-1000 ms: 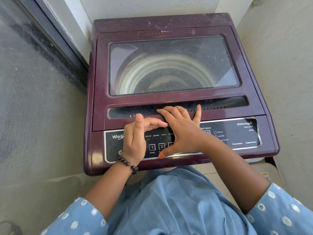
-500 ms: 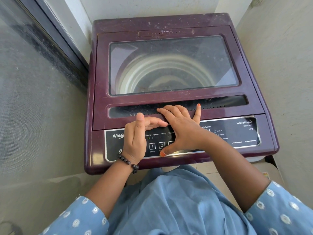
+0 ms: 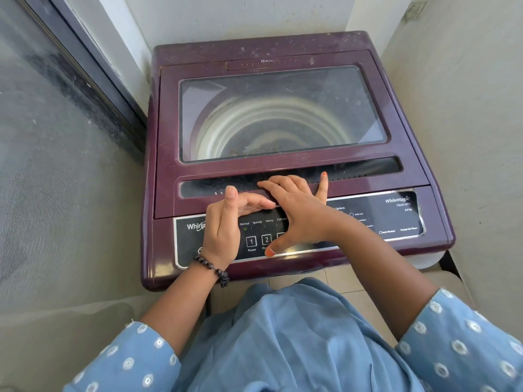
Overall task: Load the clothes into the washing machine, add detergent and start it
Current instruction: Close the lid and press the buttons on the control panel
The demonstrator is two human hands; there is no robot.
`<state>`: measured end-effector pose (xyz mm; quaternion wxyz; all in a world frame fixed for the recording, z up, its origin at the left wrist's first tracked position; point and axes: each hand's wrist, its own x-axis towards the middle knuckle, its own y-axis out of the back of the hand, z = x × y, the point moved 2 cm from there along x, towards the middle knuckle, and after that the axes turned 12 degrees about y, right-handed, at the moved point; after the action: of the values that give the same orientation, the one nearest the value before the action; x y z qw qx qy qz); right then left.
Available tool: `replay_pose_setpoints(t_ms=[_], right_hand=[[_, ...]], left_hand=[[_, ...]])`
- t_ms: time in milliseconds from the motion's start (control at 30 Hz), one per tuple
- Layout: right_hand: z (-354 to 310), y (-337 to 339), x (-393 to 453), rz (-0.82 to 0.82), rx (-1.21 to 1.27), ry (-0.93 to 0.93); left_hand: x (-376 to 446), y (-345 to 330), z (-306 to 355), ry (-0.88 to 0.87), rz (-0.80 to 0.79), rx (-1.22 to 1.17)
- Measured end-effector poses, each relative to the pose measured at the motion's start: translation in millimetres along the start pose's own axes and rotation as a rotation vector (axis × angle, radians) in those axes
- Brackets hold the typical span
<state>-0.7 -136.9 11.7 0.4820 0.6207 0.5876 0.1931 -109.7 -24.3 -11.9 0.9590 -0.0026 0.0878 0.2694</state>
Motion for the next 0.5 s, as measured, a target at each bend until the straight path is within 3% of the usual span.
replay_pose_setpoints(t_ms=[300,500], right_hand=[[4.3,-1.9,-5.5,0.059,0.013,0.036],[5.5,0.1,-7.3,0.093,0.024,0.031]], left_hand=[[-4.6,1.3,2.5,-0.028,-0.084,0.041],[-5.2,0.6,2.2,0.002,-0.047,0.023]])
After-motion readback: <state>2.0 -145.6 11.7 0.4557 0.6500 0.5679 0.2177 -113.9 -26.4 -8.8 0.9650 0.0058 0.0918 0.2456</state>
